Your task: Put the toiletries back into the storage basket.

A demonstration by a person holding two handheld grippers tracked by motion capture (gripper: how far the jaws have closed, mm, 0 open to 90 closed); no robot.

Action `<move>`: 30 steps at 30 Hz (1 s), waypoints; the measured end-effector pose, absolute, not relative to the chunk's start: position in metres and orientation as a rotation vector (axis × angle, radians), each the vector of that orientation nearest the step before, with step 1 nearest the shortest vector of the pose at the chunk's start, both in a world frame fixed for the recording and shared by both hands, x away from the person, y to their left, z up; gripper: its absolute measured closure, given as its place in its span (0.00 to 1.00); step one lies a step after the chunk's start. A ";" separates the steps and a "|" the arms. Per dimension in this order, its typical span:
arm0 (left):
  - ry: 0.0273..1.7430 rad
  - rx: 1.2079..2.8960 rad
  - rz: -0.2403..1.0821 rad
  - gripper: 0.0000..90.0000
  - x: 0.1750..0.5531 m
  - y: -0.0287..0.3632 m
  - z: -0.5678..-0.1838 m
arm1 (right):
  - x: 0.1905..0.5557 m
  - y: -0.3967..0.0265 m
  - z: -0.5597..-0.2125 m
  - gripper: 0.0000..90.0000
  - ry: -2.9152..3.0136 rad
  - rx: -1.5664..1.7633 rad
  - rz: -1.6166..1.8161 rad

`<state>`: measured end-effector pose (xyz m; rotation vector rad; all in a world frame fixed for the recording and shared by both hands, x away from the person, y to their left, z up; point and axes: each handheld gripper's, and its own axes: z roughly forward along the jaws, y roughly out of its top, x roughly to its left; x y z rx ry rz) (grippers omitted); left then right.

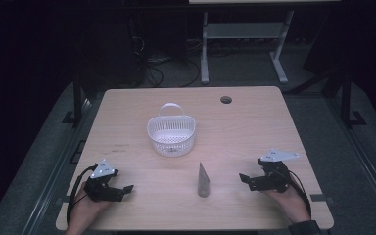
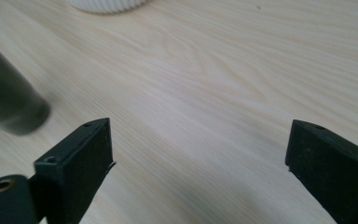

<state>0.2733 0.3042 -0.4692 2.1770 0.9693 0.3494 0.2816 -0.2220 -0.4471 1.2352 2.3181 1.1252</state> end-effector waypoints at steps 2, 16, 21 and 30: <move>0.951 2.188 0.336 0.14 0.272 0.300 -0.464 | 0.281 -0.226 -0.453 0.03 2.309 1.240 1.085; 0.877 2.191 0.308 0.15 0.262 0.281 -0.443 | 0.286 -0.236 -0.472 0.02 2.255 1.298 0.995; 0.856 2.192 0.293 0.15 0.259 0.274 -0.437 | 0.288 -0.236 -0.476 0.02 2.250 1.324 0.975; 0.802 2.181 0.276 0.15 0.256 0.259 -0.424 | 0.291 -0.238 -0.482 0.02 2.229 1.353 0.933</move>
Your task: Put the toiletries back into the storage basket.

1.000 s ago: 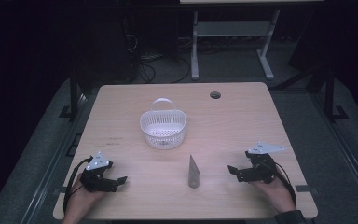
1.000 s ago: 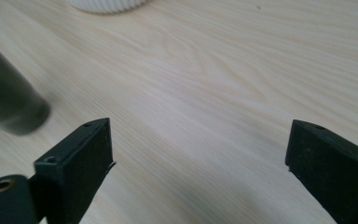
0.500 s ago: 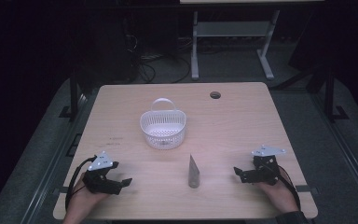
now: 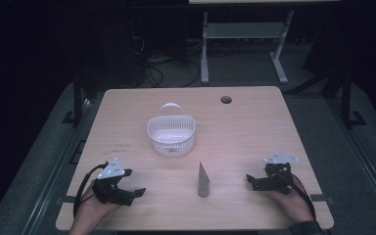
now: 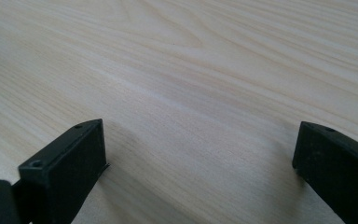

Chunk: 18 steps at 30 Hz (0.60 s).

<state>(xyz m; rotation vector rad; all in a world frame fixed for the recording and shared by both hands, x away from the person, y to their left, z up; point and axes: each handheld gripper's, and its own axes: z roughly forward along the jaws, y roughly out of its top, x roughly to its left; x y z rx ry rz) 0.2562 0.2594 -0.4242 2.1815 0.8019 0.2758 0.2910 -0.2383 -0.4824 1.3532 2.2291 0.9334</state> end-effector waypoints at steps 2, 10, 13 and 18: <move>0.794 2.180 0.273 0.15 0.256 0.257 -0.422 | 0.291 -0.238 -0.482 0.02 2.228 1.354 0.933; 0.748 2.175 0.236 0.15 0.254 0.240 -0.413 | 0.292 -0.240 -0.483 0.02 2.232 1.353 0.935; 0.733 2.175 0.222 0.15 0.254 0.233 -0.408 | 0.292 -0.240 -0.483 0.02 2.230 1.356 0.934; 0.699 2.189 0.200 0.15 0.254 0.220 -0.402 | 0.292 -0.240 -0.483 0.02 2.230 1.356 0.933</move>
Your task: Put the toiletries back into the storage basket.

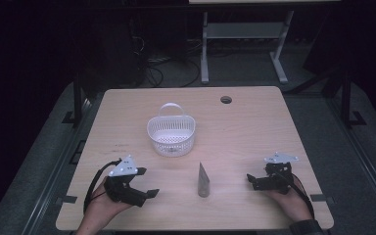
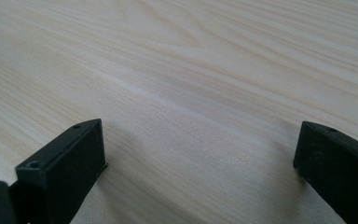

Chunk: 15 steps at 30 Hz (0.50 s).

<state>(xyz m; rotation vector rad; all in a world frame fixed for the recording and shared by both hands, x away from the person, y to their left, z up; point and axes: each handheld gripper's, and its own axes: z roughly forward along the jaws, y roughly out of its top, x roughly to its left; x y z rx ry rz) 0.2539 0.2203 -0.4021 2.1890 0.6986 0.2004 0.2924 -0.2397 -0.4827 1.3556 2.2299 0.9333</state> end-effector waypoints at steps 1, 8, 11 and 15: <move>0.682 2.191 0.193 0.15 0.254 0.215 -0.400 | 0.292 -0.240 -0.483 0.02 2.230 1.356 0.933; 0.637 2.207 0.135 0.15 0.254 0.197 -0.393 | 0.292 -0.240 -0.483 0.02 2.230 1.355 0.932; 0.620 2.217 0.109 0.15 0.255 0.190 -0.389 | 0.292 -0.240 -0.483 0.02 2.229 1.356 0.932; 0.604 2.227 0.096 0.15 0.256 0.182 -0.383 | 0.292 -0.240 -0.483 0.01 2.229 1.355 0.934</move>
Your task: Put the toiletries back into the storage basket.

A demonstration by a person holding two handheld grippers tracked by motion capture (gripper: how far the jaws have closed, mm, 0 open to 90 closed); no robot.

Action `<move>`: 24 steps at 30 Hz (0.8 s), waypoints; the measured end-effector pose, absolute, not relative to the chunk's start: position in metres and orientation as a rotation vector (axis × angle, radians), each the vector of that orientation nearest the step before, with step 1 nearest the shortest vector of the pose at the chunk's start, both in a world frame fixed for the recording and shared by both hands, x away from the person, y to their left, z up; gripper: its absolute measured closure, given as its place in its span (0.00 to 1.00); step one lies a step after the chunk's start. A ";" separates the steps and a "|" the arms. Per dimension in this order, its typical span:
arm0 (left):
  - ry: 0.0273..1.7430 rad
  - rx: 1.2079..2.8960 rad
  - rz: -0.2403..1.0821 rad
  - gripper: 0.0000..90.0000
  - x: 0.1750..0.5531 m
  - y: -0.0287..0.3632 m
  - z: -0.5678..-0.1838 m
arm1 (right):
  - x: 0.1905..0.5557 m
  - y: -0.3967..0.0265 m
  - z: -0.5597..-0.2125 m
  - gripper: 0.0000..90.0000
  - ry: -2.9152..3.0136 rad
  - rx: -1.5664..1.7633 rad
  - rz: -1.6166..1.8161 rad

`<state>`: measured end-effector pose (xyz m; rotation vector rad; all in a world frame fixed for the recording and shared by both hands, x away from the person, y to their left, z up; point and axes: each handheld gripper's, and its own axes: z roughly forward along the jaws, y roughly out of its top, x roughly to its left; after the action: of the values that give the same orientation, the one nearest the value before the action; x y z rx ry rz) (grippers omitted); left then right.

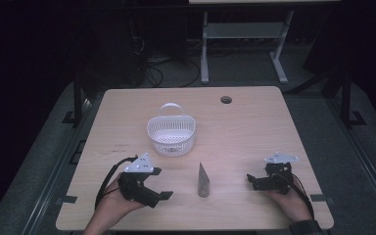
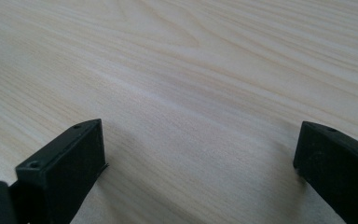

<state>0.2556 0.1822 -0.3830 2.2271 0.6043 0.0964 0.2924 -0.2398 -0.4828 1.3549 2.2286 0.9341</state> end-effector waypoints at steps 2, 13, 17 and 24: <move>0.591 2.232 0.091 0.15 0.256 0.177 -0.379 | 0.292 -0.240 -0.483 0.01 2.228 1.358 0.934; 0.529 2.274 0.051 0.15 0.265 0.151 -0.357 | 0.292 -0.240 -0.483 0.02 2.229 1.355 0.934; 0.518 2.284 0.043 0.15 0.268 0.143 -0.350 | 0.292 -0.240 -0.483 0.02 2.228 1.355 0.934; 0.485 2.303 0.036 0.15 0.273 0.125 -0.343 | 0.292 -0.240 -0.483 0.02 2.227 1.357 0.934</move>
<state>0.2733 0.1247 -0.3426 2.3031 0.4849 0.0360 0.2924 -0.2398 -0.4828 1.3571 2.2271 0.9340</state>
